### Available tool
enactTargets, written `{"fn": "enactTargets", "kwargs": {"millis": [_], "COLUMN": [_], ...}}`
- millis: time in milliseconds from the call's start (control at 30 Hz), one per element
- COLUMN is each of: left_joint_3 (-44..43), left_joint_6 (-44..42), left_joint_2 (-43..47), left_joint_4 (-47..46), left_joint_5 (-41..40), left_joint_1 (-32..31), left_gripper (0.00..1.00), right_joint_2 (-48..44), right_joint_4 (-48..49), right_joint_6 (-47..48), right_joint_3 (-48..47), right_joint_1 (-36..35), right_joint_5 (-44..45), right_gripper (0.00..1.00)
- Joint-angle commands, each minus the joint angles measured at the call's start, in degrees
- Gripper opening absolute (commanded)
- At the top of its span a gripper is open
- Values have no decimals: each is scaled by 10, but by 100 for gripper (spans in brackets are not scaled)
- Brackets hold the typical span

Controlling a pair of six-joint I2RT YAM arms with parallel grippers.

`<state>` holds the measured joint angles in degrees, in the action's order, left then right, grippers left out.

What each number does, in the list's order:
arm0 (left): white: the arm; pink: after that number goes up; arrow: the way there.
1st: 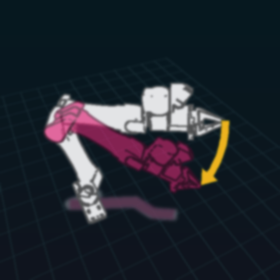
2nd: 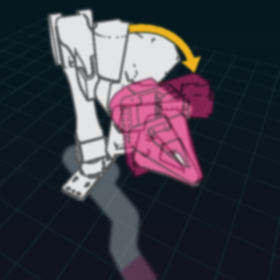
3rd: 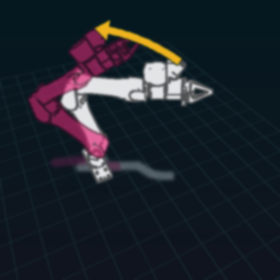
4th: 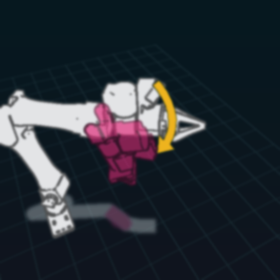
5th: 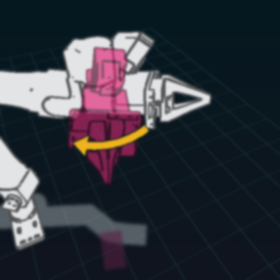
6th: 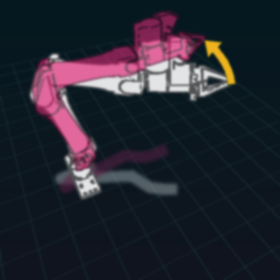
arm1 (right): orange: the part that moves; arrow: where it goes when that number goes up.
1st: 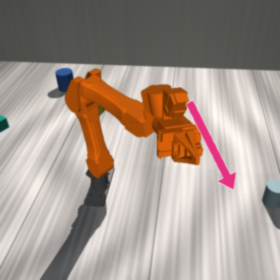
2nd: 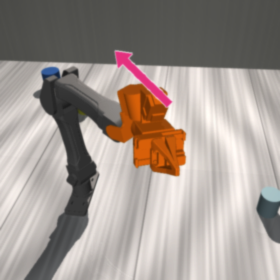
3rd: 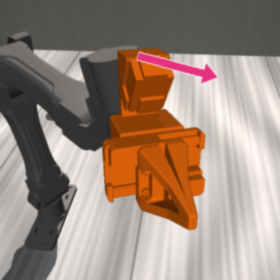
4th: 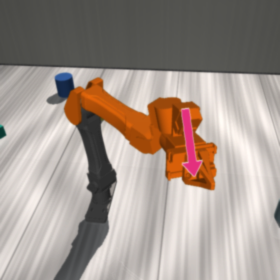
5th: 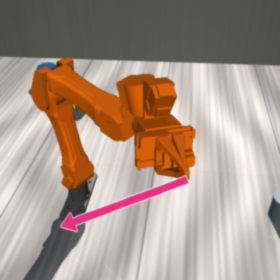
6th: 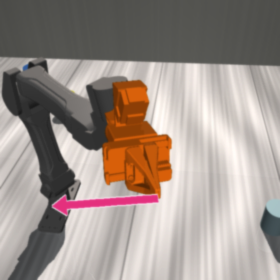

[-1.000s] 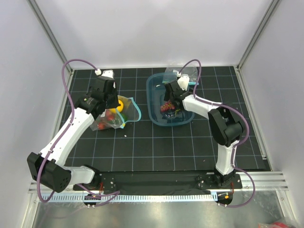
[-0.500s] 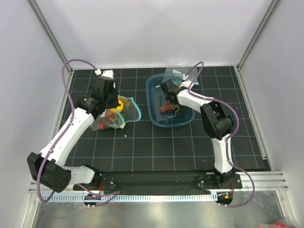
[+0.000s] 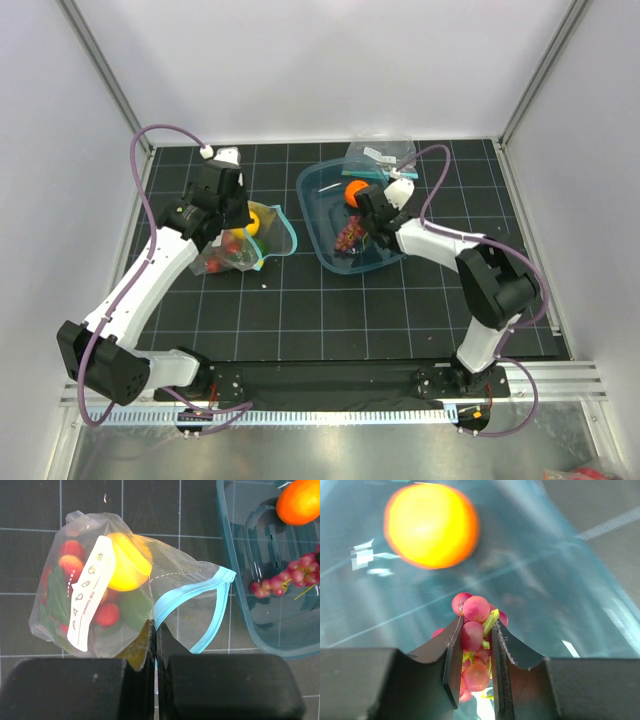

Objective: Place the food in the zip-top bag and seal the zipper
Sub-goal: Pick up the fake fruit from the bin.

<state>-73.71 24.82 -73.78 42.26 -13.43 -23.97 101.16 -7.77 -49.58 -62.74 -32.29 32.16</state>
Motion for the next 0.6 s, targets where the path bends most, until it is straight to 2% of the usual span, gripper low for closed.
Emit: {"fn": "enactTargets", "kwargs": {"millis": [0, 167, 267, 333, 433, 567], "left_joint_3": [-13, -13, -13, -13, -13, -13], "left_joint_6": [-4, -4, -4, -4, -4, -3], "left_joint_2": [10, 10, 10, 9, 10, 14], "left_joint_4": [-10, -10, -12, -11, -11, -13], "left_joint_5": [6, 6, 8, 10, 17, 26], "left_joint_1": [4, 4, 4, 4, 3, 4], "left_gripper": [0, 0, 0, 0, 0, 0], "right_joint_2": [-56, -98, -120, -132, -153, -194], "right_joint_4": [175, 319, 391, 415, 434, 445], "right_joint_6": [86, 165, 186, 194, 215, 251], "right_joint_3": [30, 108, 134, 136, 140, 148], "right_joint_1": [-12, -15, -18, -22, -35, -72], "right_joint_5": [-53, -210, -271, -296, -333, -324], "right_gripper": [23, 21, 15, 10, 10, 10]}}
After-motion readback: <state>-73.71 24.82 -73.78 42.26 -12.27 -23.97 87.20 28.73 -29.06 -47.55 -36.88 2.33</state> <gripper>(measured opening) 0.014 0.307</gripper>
